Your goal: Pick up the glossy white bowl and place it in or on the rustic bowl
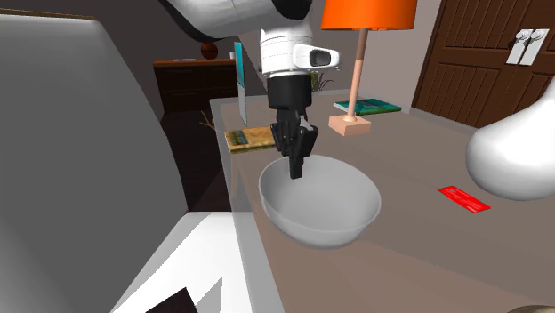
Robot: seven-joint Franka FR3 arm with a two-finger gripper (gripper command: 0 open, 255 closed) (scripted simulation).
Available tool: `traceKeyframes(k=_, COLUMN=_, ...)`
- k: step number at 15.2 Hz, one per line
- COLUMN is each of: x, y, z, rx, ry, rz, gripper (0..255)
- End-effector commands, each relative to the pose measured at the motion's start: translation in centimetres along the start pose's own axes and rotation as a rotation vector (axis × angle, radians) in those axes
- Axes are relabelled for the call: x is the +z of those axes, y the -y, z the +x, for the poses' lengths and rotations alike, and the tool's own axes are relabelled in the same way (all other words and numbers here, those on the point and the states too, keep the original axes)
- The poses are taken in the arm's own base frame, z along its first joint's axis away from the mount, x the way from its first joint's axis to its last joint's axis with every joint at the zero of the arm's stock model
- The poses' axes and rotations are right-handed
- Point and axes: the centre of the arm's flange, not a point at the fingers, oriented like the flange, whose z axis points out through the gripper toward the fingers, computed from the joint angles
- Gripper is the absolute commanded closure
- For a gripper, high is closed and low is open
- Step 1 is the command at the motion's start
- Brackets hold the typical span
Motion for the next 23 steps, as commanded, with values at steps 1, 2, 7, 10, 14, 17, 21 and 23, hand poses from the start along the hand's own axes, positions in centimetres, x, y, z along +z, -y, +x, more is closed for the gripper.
traceKeyframes(k=1, x=-1.0, y=-0.3, z=-0.1, rx=0.0, ry=0.0, rz=0.0, gripper=255)
traceKeyframes(k=2, x=-1.5, y=-0.4, z=-0.1, rx=0.0, ry=0.0, rz=0.0, gripper=255)
traceKeyframes(k=7, x=-4.0, y=-1.1, z=-0.2, rx=0.0, ry=0.0, rz=0.0, gripper=255)
traceKeyframes(k=10, x=-5.6, y=-1.5, z=-0.3, rx=0.0, ry=0.0, rz=0.0, gripper=255)
traceKeyframes(k=14, x=-7.6, y=-2.0, z=-0.4, rx=0.0, ry=0.0, rz=0.0, gripper=255)
traceKeyframes(k=17, x=-9.1, y=-2.4, z=-0.5, rx=0.0, ry=0.0, rz=0.0, gripper=255)
traceKeyframes(k=21, x=-11.2, y=-2.9, z=-0.6, rx=0.0, ry=0.0, rz=0.0, gripper=255)
traceKeyframes(k=23, x=-11.2, y=-4.2, z=-0.2, rx=0.0, ry=0.0, rz=0.0, gripper=255)
